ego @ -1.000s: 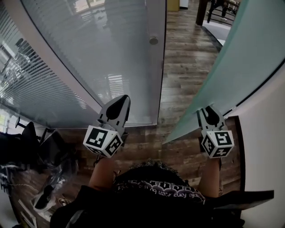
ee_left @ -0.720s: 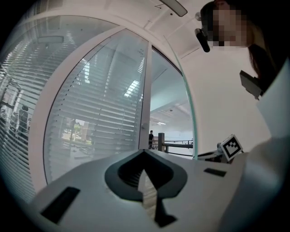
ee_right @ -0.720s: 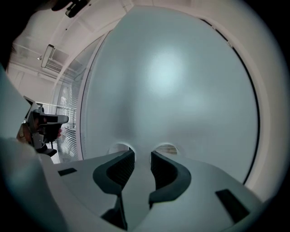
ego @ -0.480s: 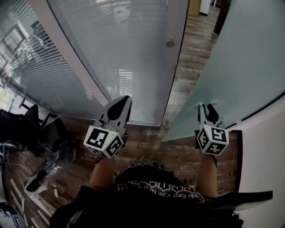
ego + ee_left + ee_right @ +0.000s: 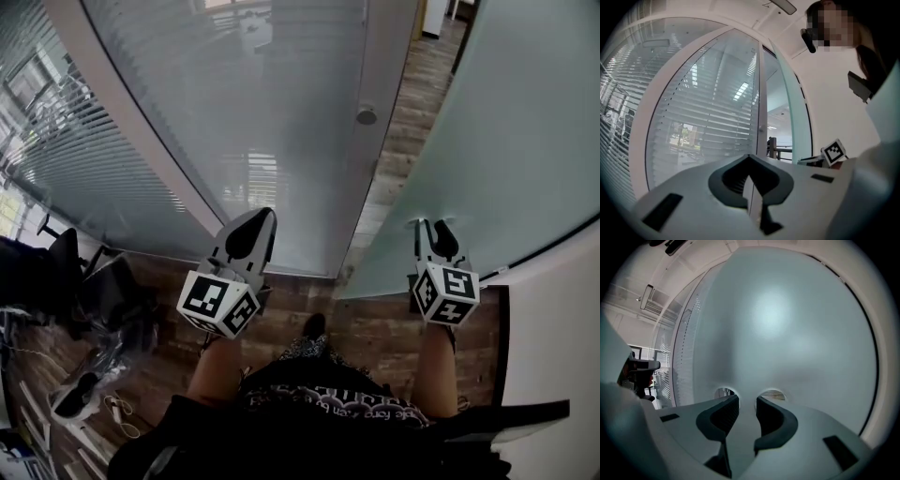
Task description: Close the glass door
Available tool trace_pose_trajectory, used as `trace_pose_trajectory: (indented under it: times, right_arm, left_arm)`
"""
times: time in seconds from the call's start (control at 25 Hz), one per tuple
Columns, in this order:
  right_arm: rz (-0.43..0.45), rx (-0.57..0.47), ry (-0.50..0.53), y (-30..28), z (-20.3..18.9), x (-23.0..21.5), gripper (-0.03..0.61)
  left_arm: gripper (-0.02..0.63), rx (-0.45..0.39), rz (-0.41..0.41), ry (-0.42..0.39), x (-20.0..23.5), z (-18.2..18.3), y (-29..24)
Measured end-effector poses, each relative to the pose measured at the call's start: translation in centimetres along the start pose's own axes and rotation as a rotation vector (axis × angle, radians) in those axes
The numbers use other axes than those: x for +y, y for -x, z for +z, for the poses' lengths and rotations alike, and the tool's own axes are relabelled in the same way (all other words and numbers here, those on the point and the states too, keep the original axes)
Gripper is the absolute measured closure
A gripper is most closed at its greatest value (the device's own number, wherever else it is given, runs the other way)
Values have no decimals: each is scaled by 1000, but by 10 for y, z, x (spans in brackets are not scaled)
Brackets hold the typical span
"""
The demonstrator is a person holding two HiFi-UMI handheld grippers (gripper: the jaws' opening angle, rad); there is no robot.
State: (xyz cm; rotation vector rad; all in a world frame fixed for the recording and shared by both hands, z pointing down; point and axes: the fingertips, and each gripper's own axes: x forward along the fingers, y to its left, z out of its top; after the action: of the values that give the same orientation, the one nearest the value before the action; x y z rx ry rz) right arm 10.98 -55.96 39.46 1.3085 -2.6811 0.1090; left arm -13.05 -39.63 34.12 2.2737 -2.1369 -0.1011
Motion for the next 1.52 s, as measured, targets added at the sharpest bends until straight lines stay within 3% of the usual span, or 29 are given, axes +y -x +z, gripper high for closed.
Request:
trace_pose_trajectory:
  times: [0.72, 1.52]
  right_arm:
    - [-12, -3, 7, -82, 17, -11, 462]
    - [-20, -20, 2, -129, 26, -25, 462]
  left_arm:
    - [612, 16, 11, -4, 52, -2, -57]
    - [612, 34, 31, 8, 66, -9, -64]
